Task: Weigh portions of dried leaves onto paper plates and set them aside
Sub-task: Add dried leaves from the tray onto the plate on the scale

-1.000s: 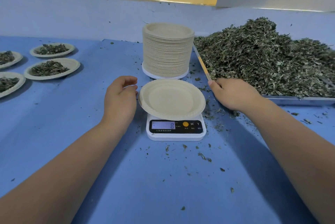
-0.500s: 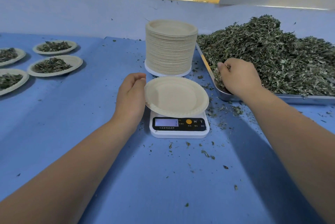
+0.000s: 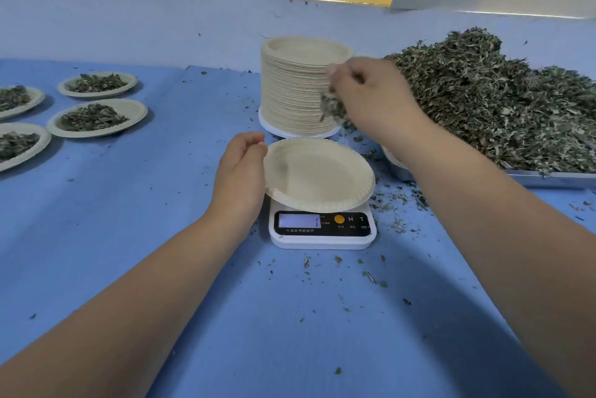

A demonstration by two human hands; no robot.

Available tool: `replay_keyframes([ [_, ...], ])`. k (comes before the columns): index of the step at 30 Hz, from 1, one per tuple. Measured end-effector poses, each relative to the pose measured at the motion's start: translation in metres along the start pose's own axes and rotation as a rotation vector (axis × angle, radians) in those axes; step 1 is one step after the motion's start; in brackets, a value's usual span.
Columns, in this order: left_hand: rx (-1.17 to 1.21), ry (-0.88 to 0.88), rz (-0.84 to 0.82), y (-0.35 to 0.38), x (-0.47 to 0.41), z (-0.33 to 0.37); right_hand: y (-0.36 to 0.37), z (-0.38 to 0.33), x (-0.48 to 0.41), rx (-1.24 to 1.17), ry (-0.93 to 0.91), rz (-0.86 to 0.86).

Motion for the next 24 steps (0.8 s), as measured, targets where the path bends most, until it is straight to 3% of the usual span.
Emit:
replay_keyframes([
  [3,0.003,0.006,-0.014,0.000,0.001,0.001,0.043,-0.011,0.021,0.077,-0.032,-0.267],
  [5,0.002,0.010,-0.023,0.000,0.000,0.001,0.054,-0.010,0.028,0.141,-0.054,-0.350],
  [10,-0.019,0.029,-0.046,0.003,0.001,0.002,0.020,0.012,0.016,0.063,-0.009,-0.228],
  [14,-0.039,0.028,-0.050,0.006,0.001,0.002,-0.013,0.065,0.004,0.309,0.082,-0.095],
  [19,-0.055,0.034,-0.049,0.006,0.001,0.002,0.007,0.141,0.030,0.601,0.321,-0.350],
  [24,-0.063,0.032,-0.049,0.006,0.000,0.001,0.008,0.135,0.029,0.673,0.259,-0.313],
])
Point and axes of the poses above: each hand's wrist, its own x-axis away from the middle knuckle, its own y-axis out of the palm, z = x × y, the point moved 10 cm from there along -x, towards the middle knuckle
